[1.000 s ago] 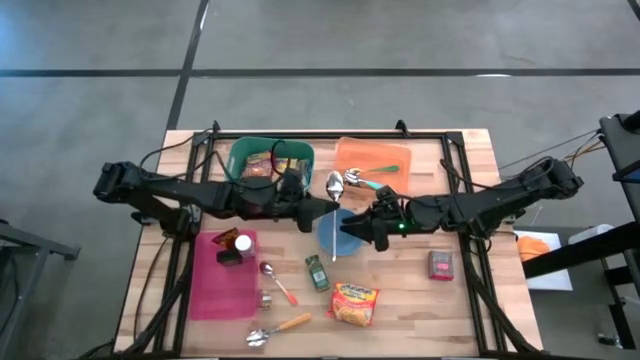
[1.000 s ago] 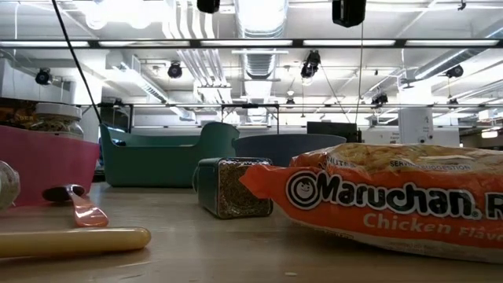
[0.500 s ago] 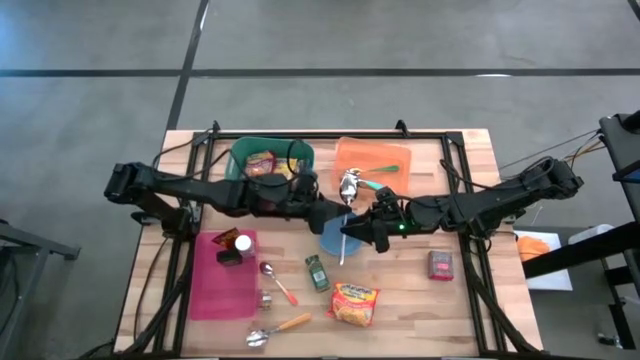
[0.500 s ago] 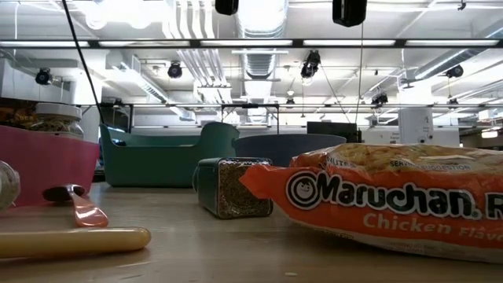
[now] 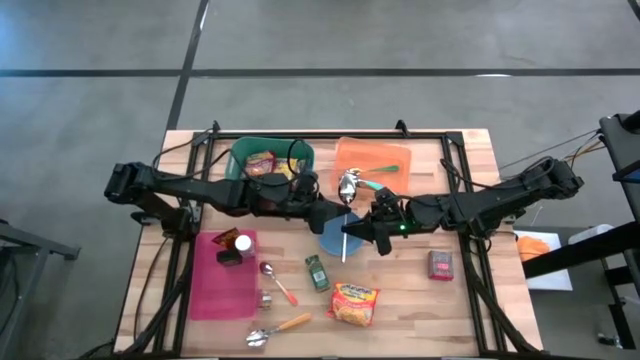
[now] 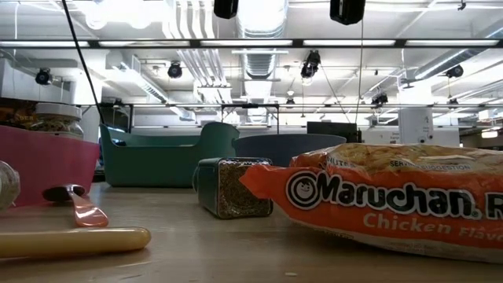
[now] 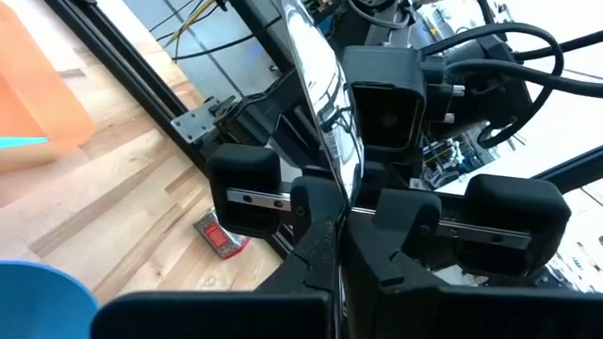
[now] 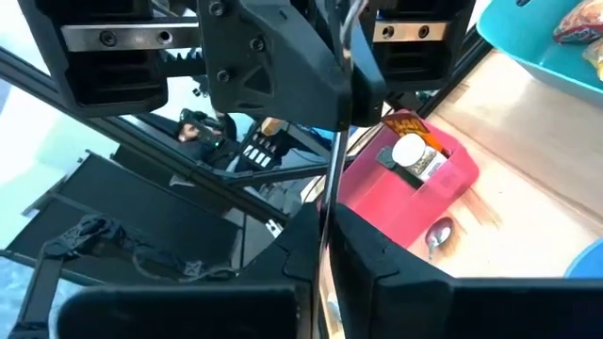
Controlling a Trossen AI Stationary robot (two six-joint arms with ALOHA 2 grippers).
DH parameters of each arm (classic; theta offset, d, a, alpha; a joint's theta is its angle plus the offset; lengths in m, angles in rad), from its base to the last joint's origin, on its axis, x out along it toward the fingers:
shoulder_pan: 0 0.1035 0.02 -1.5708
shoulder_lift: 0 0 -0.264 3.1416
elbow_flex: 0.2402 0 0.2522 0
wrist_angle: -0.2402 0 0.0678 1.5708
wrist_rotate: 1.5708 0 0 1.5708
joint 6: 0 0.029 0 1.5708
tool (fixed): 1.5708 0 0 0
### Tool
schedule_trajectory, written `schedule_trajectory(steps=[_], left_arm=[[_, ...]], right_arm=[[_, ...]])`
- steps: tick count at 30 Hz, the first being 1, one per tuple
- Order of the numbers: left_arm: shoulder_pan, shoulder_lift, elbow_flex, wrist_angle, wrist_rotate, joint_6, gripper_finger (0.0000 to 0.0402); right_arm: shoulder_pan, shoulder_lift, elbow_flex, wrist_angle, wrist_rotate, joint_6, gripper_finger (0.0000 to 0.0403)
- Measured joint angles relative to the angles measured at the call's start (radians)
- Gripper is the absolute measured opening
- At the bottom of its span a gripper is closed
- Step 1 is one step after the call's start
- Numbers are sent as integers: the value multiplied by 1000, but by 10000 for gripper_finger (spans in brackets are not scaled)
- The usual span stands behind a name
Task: Pick & Place Food Item
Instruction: Put the silver spoon into the orange bin
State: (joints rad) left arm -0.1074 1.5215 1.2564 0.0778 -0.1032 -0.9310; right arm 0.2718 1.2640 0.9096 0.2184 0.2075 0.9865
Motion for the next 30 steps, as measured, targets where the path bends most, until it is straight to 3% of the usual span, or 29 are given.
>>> schedule_trajectory(steps=[5,10,24,30], left_arm=[[0,0,1,-1,5,0,8],[1,-2,2,4,38,-5,52],[23,-46,2,-14,86,38,218],[45,-142,2,-170,89,87,259]], right_arm=[[-2,0,5,-6,-4,-7,10],[-21,0,38,-48,-19,-30,9],[-113,0,326,-533,-23,-131,8],[-193,-1,407,-710,-22,-150,8]])
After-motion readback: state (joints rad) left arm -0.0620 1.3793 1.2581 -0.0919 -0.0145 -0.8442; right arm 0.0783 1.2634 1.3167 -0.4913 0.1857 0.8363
